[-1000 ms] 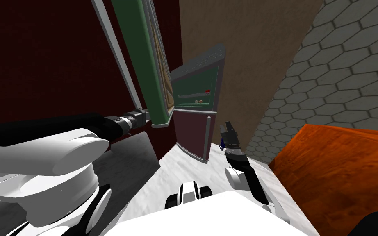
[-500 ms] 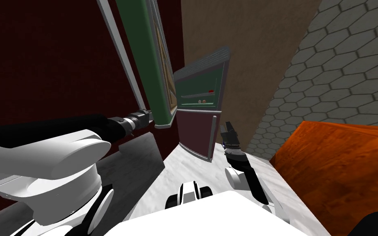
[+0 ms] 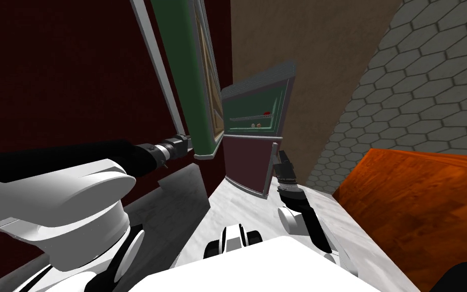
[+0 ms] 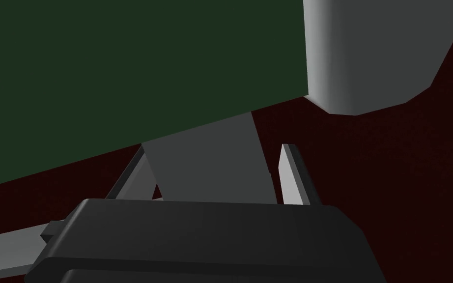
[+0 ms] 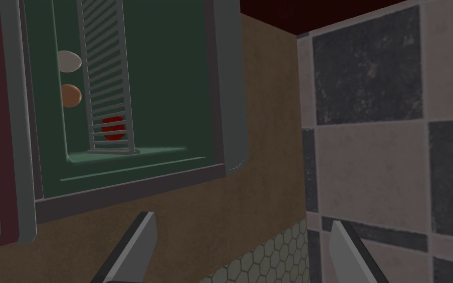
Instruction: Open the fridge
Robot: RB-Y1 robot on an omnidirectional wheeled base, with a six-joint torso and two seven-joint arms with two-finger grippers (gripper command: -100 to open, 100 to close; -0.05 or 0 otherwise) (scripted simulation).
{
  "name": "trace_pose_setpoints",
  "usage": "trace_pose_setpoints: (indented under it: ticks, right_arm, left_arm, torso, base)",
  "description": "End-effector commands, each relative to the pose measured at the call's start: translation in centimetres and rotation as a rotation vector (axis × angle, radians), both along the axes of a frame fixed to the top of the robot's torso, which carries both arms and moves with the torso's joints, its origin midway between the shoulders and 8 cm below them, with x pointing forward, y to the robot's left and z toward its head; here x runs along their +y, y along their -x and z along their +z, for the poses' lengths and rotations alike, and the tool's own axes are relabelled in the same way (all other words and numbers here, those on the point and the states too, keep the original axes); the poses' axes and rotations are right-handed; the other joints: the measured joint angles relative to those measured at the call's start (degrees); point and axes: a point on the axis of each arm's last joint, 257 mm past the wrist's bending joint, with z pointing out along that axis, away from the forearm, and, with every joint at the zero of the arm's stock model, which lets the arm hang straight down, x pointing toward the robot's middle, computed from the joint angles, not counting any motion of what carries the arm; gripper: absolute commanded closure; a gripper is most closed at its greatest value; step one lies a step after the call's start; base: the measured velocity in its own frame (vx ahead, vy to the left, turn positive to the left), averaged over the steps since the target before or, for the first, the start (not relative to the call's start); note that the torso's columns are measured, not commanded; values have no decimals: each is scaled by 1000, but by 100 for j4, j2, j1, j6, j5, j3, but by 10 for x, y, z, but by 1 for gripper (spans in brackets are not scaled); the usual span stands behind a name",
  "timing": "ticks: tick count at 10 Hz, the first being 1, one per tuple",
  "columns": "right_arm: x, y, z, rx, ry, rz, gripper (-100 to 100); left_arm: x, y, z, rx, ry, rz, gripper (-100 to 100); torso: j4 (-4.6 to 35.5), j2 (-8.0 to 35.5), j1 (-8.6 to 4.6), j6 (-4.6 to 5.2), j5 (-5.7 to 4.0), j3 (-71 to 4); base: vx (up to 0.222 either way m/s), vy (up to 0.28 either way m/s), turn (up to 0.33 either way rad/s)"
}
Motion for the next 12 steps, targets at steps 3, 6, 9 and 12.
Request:
trace_pose_setpoints:
  ticks: [3,6,9,12]
  right_arm:
    - [0,0,0,0,0,0,0]
    - [0,0,0,0,0,0,0]
    - [0,0,0,0,-1,0,0]
    - [0,0,0,0,-1,0,0]
  left_arm:
    - [-22,8,9,-32,5,-71,100]
    - [-21,9,15,-4,5,-75,-100]
    - [-16,10,31,-4,8,-67,-100]
    - [-12,12,42,-5,11,-61,-100]
  torso:
    - [-10,-12,4,16,1,-9]
    - [-14,16,-25,-14,10,23]
    - [6,37,-6,-3,4,36]
    - [39,47,-18,-3,-23,14]
  base:
    - [34,294,-83]
    - [25,155,-53]
    - [-18,-46,-9]
    - [-1,2,-18]
